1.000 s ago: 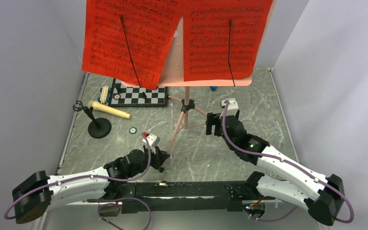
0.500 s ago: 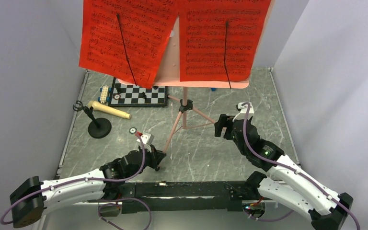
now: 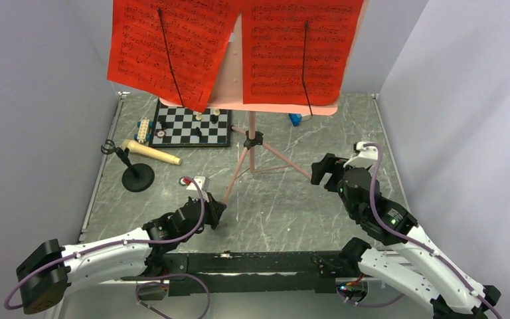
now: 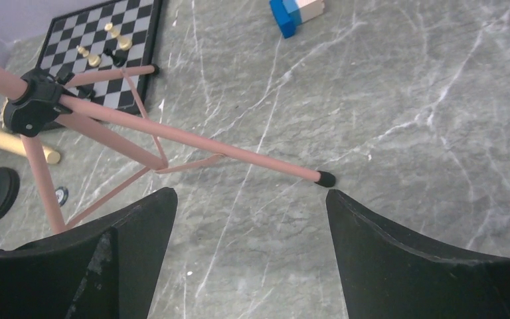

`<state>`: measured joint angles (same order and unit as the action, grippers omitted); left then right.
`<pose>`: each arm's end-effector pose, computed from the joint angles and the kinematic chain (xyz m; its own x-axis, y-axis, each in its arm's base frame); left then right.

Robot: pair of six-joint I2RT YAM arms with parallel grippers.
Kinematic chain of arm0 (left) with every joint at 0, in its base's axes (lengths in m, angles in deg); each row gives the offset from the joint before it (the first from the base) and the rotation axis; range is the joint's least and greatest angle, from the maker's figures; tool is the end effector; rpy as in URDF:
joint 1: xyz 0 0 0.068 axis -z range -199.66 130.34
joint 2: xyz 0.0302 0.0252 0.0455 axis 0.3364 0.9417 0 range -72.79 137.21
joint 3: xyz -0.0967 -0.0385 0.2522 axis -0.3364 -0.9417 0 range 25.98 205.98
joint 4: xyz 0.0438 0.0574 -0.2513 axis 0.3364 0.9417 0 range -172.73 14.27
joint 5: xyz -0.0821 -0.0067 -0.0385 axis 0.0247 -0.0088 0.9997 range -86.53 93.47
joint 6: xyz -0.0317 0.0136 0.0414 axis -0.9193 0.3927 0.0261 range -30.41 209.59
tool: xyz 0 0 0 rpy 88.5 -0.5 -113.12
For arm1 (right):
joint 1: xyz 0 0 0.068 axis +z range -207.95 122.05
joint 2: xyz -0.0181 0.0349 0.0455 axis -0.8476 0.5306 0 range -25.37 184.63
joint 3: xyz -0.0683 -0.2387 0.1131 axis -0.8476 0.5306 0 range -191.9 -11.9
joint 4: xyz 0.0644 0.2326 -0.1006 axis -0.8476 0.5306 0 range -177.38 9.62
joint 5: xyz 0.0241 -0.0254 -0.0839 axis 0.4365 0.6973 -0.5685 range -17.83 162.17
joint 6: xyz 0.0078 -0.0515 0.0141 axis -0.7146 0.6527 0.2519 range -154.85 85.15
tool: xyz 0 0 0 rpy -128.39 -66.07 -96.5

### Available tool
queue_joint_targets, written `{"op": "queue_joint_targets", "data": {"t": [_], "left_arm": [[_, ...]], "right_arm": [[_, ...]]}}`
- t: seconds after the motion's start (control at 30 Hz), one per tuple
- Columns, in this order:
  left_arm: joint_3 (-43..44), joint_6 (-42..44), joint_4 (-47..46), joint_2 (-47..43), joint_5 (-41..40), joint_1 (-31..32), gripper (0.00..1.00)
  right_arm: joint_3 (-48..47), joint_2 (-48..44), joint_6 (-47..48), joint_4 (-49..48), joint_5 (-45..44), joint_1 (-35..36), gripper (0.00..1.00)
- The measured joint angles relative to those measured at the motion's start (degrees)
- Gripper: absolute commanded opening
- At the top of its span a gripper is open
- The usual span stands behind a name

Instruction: Pack up the instrument practice props

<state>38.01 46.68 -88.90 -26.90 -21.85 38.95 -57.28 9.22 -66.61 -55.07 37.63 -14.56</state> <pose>0.1000 -0.1347 0.1670 -0.5683 -0.2502 -0.7839 0.2558 0.8517 -0.4573 0.1070 0.0734 0.3303 -0.3227 0.2917 -0.9004 -0.0150 0.9496 0.3130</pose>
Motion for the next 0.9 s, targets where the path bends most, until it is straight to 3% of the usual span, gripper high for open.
{"op": "queue_joint_targets", "data": {"t": [0.6, 0.9], "left_arm": [[3.2, -0.3, -0.2, 5.9, -3.7, -3.1, 0.01], [0.3, 0.1, 2.6, 0.0, -4.6, -5.4, 0.63]], "right_arm": [[-18.2, -2.8, 5.4, 3.0, -4.6, -0.1, 0.95], [-23.7, 0.7, 9.7, -1.8, -2.3, -0.1, 0.99]]}}
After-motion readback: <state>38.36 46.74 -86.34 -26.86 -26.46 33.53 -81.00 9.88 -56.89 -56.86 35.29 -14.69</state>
